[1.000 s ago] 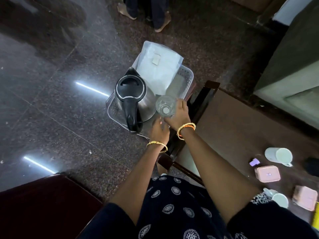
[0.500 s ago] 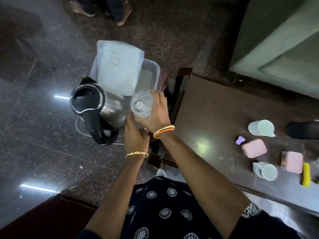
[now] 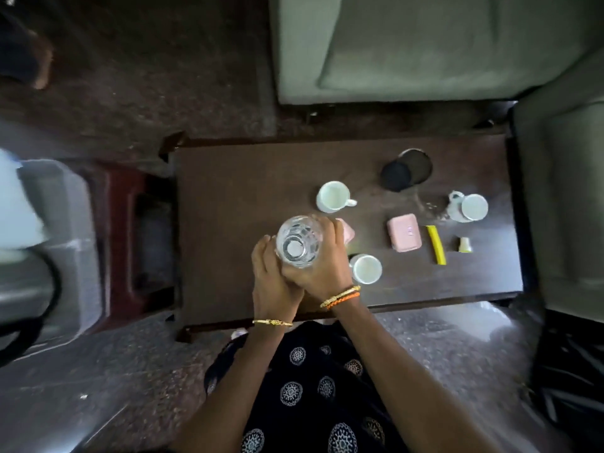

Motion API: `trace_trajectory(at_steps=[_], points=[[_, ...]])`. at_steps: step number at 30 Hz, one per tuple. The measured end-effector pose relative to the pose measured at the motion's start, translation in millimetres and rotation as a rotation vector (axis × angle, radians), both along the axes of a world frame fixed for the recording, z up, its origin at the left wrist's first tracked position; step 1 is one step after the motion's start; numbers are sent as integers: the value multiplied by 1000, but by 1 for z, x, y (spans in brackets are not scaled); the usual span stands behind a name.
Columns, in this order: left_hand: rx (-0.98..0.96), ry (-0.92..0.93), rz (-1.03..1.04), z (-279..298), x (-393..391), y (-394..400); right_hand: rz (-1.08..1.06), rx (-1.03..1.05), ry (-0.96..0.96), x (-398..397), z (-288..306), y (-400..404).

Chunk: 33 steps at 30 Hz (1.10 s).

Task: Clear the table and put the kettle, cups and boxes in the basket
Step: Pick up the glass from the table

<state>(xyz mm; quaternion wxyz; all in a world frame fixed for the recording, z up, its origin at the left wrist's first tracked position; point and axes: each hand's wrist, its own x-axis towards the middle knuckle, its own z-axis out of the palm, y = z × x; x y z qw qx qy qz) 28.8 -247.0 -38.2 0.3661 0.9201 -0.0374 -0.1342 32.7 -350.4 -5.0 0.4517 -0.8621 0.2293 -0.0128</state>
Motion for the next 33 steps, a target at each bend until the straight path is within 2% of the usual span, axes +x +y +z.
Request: trace_trajectory(at_steps=[4,8,12,15,20,23,28,33], points=[[-185,47,-7,-3,12,-104,-77,-72,-16,0,-4,-100],[-200,-41,-71,-8,43,-177,-77,-107,-30,18,-8,-176],[-175,-112,-100,-18,83,-207,-51,-181,-11,54,-25,-215],[-81,-89,-151,-37,112,-212,8,-304,0,82,-52,-233],[343,-30,-197,-83,127,-201,159,-391,41,105,-102,-236],[492,47,-204,-108,118,-190,250,-424,40,110,-123,-229],[366,96,-147,-123,110,-174,305,-470,65,114,-141,-221],[357,142,-45,-122,110,-153,282,-527,106,109,-144,-214]])
